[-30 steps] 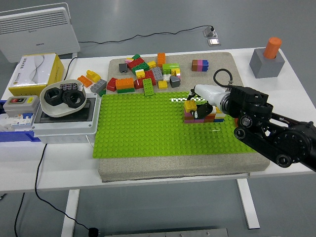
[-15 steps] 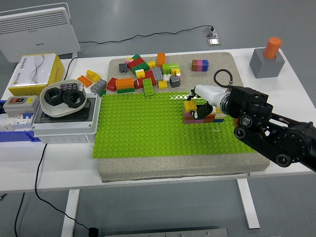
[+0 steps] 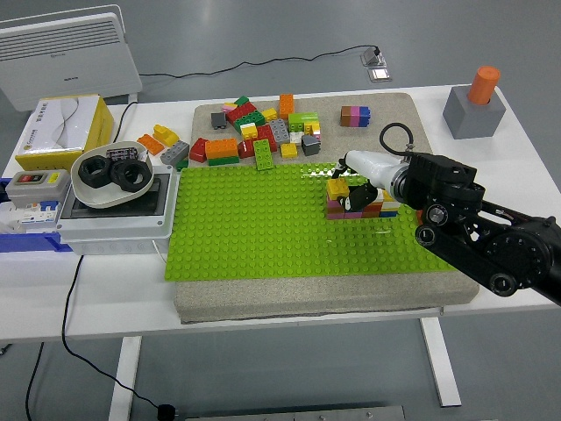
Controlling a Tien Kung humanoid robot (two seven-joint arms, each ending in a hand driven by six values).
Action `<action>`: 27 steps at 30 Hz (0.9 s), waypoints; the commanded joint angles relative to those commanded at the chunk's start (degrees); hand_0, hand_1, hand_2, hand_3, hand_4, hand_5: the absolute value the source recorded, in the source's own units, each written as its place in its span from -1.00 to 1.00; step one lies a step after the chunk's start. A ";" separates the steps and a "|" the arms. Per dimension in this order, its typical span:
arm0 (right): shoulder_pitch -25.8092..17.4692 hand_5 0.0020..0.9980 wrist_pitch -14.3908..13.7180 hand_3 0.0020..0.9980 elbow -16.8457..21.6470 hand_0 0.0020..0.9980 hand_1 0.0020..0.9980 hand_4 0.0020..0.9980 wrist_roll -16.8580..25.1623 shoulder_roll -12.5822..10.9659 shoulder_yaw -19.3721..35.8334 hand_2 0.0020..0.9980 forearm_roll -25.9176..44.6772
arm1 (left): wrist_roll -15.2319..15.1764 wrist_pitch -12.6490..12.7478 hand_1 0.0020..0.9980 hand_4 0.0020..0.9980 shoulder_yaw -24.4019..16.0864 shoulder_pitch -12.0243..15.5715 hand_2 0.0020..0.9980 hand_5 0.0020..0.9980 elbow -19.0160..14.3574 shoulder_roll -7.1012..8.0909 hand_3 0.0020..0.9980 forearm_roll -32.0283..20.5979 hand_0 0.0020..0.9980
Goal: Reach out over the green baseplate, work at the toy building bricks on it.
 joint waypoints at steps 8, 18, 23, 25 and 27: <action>-0.04 -0.70 0.00 0.33 -0.08 0.77 0.74 0.22 0.01 0.02 0.01 0.73 0.07 | 0.00 0.02 0.46 0.31 -0.04 0.04 0.30 -0.17 0.01 -0.04 -0.11 0.00 0.58; -0.08 -0.69 0.01 0.33 -0.11 0.77 0.74 0.23 0.03 -0.02 0.10 0.74 0.09 | 0.00 0.02 0.46 0.31 -0.09 0.12 0.30 -0.18 0.04 -0.08 -0.11 0.00 0.58; -0.13 -0.69 0.01 0.33 -0.12 0.77 0.74 0.23 0.02 -0.02 0.09 0.74 0.08 | 0.01 0.02 0.46 0.31 -0.08 0.17 0.30 -0.17 0.05 -0.11 -0.11 0.00 0.58; -0.16 -0.69 0.00 0.33 -0.11 0.77 0.74 0.23 0.02 0.00 0.11 0.74 0.05 | 0.01 0.02 0.46 0.31 -0.08 0.17 0.30 -0.17 0.05 -0.12 -0.11 0.00 0.58; -0.16 -0.69 -0.01 0.33 -0.10 0.77 0.74 0.23 0.03 0.00 0.13 0.74 0.03 | 0.01 0.03 0.46 0.31 -0.11 0.17 0.30 -0.17 0.05 -0.13 -0.11 0.00 0.58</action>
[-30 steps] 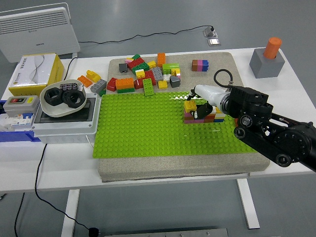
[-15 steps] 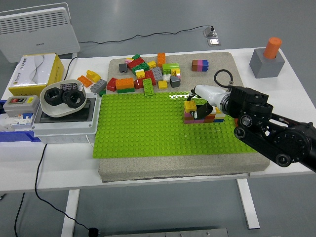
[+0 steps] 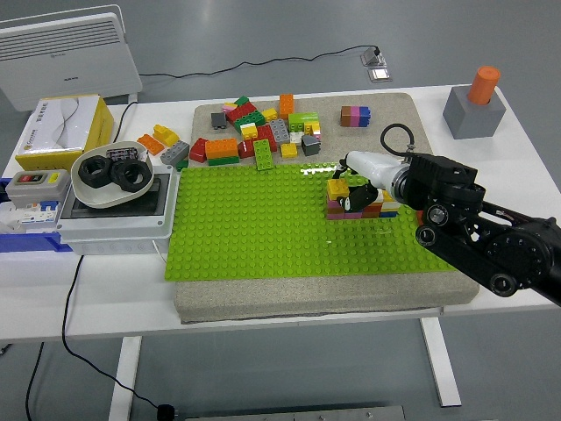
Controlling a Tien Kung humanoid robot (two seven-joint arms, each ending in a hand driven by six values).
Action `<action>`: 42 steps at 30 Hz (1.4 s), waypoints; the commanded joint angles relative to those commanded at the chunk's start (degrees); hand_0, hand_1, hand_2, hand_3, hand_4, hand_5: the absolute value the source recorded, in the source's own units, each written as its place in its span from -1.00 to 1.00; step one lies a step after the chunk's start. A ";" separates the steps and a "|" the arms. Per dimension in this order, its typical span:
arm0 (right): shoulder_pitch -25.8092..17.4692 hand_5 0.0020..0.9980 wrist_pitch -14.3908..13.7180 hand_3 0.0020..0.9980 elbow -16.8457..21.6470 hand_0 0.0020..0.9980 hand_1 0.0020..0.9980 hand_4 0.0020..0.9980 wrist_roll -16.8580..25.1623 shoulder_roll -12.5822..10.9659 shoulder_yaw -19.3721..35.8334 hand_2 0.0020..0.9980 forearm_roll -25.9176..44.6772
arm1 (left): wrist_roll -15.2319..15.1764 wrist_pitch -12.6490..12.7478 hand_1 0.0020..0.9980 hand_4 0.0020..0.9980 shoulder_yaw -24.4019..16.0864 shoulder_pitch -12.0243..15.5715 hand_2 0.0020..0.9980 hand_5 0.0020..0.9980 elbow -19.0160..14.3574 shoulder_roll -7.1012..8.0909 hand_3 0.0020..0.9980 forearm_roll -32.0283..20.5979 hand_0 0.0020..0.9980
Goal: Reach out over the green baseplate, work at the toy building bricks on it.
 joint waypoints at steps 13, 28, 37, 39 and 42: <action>0.05 -0.69 0.01 0.33 -0.03 0.77 0.74 0.23 0.10 -0.07 0.24 0.74 0.18 | -0.01 0.01 0.46 0.31 -0.03 -0.06 0.30 -0.17 -0.02 0.00 -0.10 0.00 0.58; 0.07 -0.70 -0.14 0.33 -0.20 0.77 0.74 0.22 0.26 -0.10 0.30 0.74 0.31 | 0.01 0.04 0.46 0.30 0.03 -0.10 0.29 -0.18 -0.03 -0.01 -0.11 0.00 0.58; 0.08 -0.71 -0.16 0.33 -0.25 0.77 0.74 0.22 0.30 -0.10 0.34 0.74 0.40 | 0.00 0.04 0.46 0.31 0.06 -0.10 0.29 -0.18 -0.04 -0.01 -0.11 0.00 0.58; 0.07 -0.71 -0.19 0.33 -0.26 0.77 0.74 0.22 0.31 -0.10 0.34 0.74 0.42 | 0.00 0.04 0.46 0.31 0.07 -0.10 0.29 -0.18 -0.04 -0.01 -0.11 0.00 0.58; 0.07 -0.71 -0.25 0.33 -0.31 0.77 0.74 0.22 0.34 -0.10 0.35 0.74 0.45 | 0.01 0.03 0.46 0.31 0.10 -0.11 0.29 -0.18 -0.04 -0.01 -0.11 0.00 0.58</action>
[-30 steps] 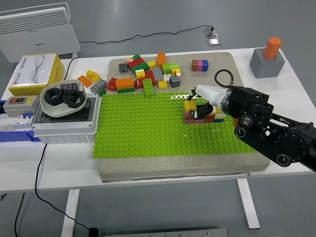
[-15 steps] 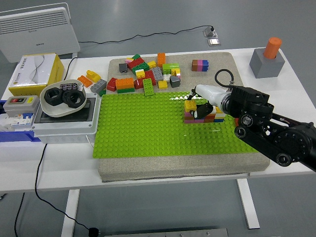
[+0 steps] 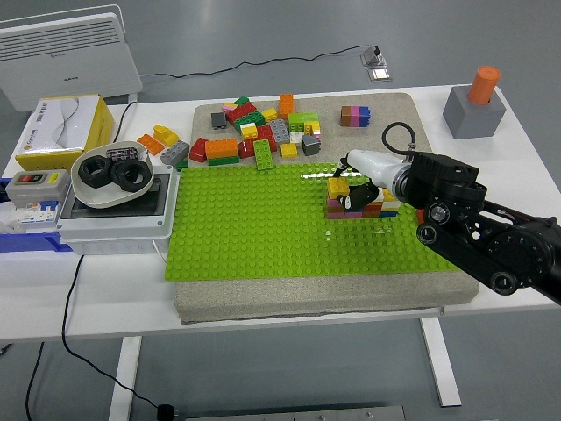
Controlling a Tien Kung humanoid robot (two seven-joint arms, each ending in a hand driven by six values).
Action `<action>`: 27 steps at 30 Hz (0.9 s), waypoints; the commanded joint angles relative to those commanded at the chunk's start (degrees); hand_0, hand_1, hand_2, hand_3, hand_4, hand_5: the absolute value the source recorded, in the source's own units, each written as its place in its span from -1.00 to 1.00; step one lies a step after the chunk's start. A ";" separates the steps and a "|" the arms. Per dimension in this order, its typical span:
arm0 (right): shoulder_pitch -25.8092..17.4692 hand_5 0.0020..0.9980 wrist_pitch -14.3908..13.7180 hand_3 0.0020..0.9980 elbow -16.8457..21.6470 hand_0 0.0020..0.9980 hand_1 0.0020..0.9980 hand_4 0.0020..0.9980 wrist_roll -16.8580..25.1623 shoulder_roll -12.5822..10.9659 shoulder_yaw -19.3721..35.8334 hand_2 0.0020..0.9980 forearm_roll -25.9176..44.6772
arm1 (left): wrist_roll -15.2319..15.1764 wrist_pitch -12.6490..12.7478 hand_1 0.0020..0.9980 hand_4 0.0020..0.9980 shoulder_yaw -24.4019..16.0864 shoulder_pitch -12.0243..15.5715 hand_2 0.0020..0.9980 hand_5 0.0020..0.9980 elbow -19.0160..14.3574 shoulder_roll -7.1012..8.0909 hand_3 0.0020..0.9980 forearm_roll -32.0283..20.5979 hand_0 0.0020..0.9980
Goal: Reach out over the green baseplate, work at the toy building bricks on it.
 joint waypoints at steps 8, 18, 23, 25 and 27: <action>0.02 -0.72 -0.02 0.33 -0.08 0.77 0.74 0.22 0.03 -0.05 0.12 0.74 0.11 | 0.01 0.02 0.46 0.30 0.01 -0.02 0.29 -0.18 0.00 -0.01 -0.11 0.00 0.58; -0.03 -0.72 0.25 0.33 -0.07 0.77 0.74 0.22 -0.10 -0.09 0.10 0.74 0.06 | 0.01 0.03 0.46 0.30 0.03 0.03 0.29 -0.18 0.00 -0.04 -0.10 0.00 0.58; -0.05 -0.72 0.28 0.33 -0.08 0.77 0.74 0.22 -0.11 -0.11 0.13 0.74 0.07 | 0.02 0.04 0.46 0.30 0.05 0.04 0.29 -0.18 0.01 -0.05 -0.10 0.00 0.58; -0.05 -0.72 0.29 0.33 -0.09 0.78 0.74 0.23 -0.11 -0.12 0.14 0.74 0.07 | 0.02 0.04 0.46 0.31 0.06 0.04 0.29 -0.17 0.01 -0.05 -0.10 0.00 0.58; -0.07 -0.72 0.29 0.33 -0.10 0.78 0.74 0.23 -0.11 -0.12 0.16 0.74 0.08 | 0.02 0.03 0.46 0.31 0.07 0.05 0.29 -0.17 0.02 -0.05 -0.10 0.00 0.58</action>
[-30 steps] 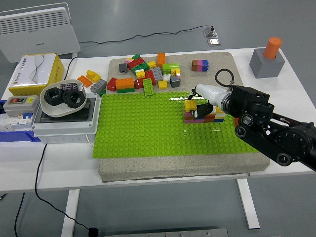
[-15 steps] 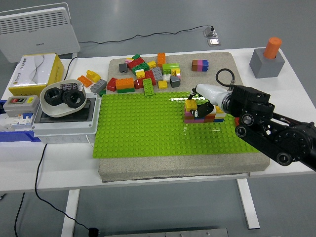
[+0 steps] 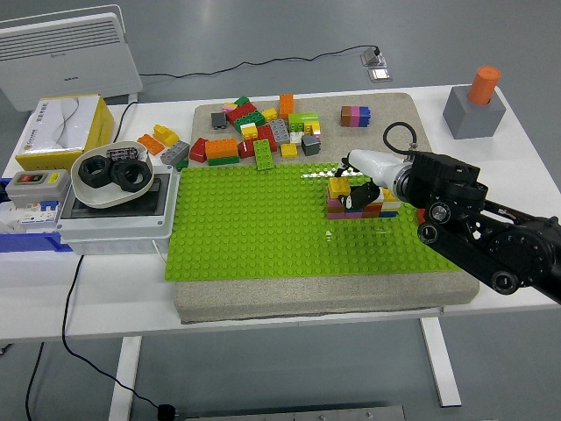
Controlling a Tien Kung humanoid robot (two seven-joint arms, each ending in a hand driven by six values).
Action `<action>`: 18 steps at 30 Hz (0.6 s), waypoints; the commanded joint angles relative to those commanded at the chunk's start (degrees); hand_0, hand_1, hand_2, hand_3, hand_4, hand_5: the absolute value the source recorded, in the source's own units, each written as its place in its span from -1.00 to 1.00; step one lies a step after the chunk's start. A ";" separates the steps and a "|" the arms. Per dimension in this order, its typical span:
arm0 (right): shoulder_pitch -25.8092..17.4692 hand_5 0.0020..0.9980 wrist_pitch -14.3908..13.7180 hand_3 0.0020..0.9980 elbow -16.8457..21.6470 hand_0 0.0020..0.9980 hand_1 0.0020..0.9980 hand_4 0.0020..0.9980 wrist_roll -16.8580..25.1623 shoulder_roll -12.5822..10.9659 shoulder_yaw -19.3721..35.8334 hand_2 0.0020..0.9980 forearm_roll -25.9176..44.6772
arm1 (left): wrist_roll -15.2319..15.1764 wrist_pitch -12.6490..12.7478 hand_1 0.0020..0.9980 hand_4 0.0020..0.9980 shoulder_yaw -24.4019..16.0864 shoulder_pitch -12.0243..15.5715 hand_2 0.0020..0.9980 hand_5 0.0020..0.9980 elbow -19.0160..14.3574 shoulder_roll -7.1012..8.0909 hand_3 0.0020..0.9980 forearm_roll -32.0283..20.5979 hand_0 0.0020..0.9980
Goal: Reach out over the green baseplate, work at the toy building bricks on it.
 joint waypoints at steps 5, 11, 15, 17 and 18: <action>-0.03 -0.72 0.00 0.33 -0.02 0.78 0.74 0.23 0.01 -0.01 0.00 0.74 0.02 | 0.01 0.00 0.46 0.30 0.02 0.03 0.29 -0.17 0.01 -0.01 -0.10 0.00 0.58; -0.07 -0.73 -0.11 0.34 -0.05 0.78 0.74 0.23 0.07 -0.01 0.05 0.74 0.06 | 0.02 0.01 0.46 0.30 0.05 0.09 0.29 -0.17 0.02 -0.04 -0.10 0.00 0.58; -0.10 -0.73 -0.23 0.34 -0.11 0.78 0.74 0.23 0.14 0.00 0.08 0.74 0.13 | 0.03 0.00 0.46 0.30 0.07 0.10 0.29 -0.17 0.03 -0.06 -0.10 0.00 0.58; -0.11 -0.74 -0.32 0.35 -0.18 0.78 0.74 0.23 0.19 0.02 0.11 0.74 0.19 | 0.04 0.01 0.46 0.30 0.09 0.10 0.29 -0.18 0.03 -0.07 -0.11 0.00 0.58; -0.13 -0.74 -0.36 0.35 -0.23 0.78 0.74 0.23 0.23 0.03 0.12 0.74 0.24 | 0.05 0.01 0.46 0.30 0.11 0.10 0.29 -0.18 0.03 -0.08 -0.11 0.00 0.58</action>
